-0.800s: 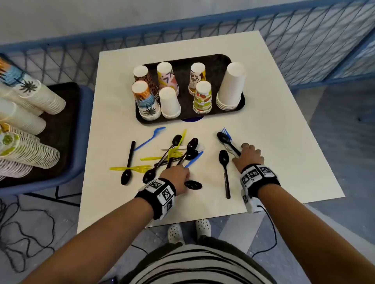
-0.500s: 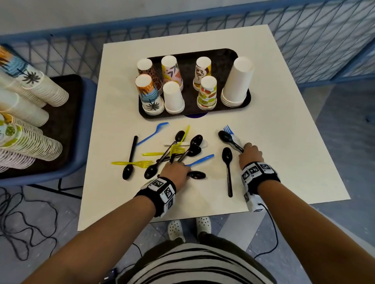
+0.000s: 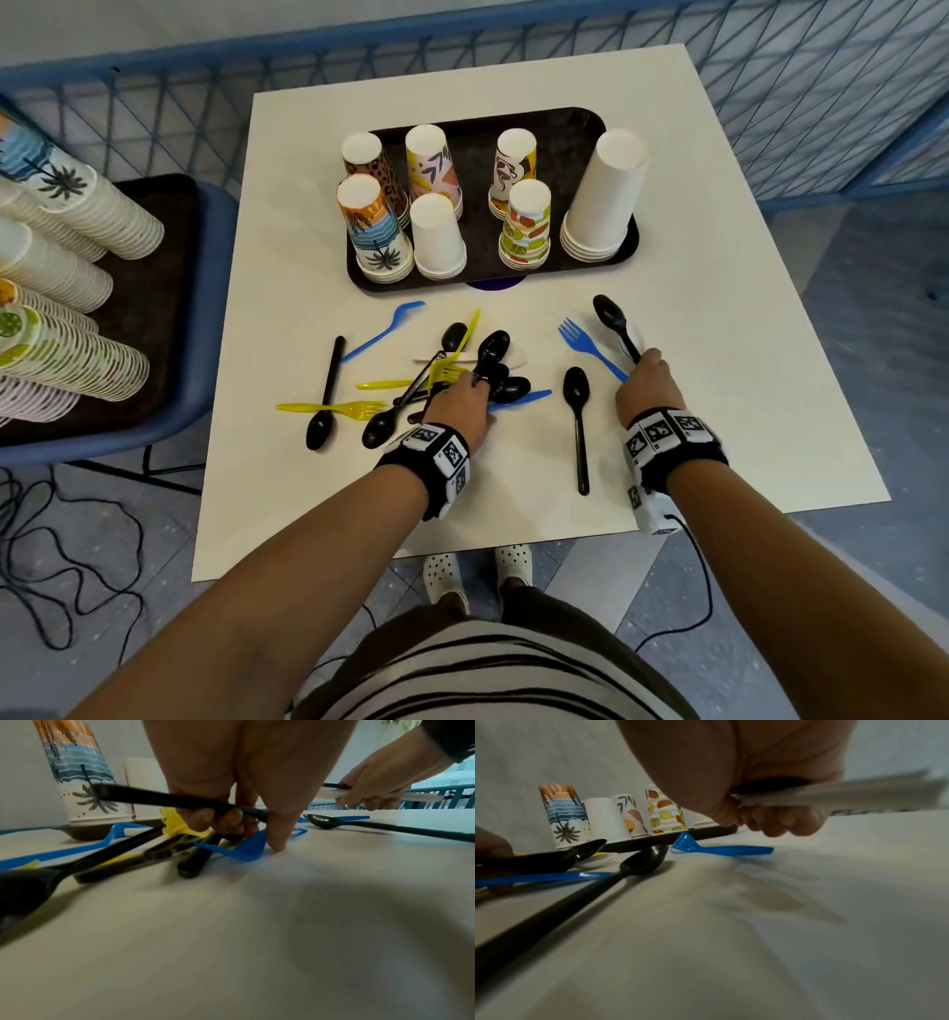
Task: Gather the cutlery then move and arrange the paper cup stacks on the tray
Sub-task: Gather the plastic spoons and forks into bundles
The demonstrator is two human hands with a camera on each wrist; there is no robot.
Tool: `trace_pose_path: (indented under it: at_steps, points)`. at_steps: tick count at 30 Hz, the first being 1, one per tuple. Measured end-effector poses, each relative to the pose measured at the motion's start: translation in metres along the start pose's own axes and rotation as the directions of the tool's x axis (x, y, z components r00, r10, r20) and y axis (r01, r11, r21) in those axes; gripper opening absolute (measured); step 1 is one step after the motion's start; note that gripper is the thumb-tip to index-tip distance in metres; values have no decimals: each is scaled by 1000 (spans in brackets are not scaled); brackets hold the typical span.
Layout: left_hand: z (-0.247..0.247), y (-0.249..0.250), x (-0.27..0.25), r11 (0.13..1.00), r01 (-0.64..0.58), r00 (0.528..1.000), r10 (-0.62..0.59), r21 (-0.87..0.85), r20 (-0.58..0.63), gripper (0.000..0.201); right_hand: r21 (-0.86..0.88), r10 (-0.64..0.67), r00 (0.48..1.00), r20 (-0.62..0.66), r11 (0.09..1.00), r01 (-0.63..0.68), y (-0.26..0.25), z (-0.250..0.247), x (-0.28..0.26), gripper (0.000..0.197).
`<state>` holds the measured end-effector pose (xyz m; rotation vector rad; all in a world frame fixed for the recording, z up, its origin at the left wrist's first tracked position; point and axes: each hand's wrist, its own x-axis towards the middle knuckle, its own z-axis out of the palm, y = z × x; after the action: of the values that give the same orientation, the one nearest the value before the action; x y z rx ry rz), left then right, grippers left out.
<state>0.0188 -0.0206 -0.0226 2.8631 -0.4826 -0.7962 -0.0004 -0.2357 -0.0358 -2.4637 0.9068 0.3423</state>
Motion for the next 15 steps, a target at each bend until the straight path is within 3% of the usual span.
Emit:
trace_pose_path:
  at_steps: [5,8,11,15]
  points:
    - [0,1,3,997,-31,999,33,67,-29,34,-29,11,997,83,1000,-8,3,2,1,38]
    - [-2,0,-1,994,-63,992,72,84,-108,30,-98,-12,997,72,995,19,2,0,6,32]
    - [-10,0,-6,997,-62,985,55,-35,-163,27,-142,-22,998,66,989,32,-2,0,7,30]
    - [-16,-10,-5,965,47,981,-93,-258,-171,27,-157,-31,1000,-7,987,29,-5,1,3,22]
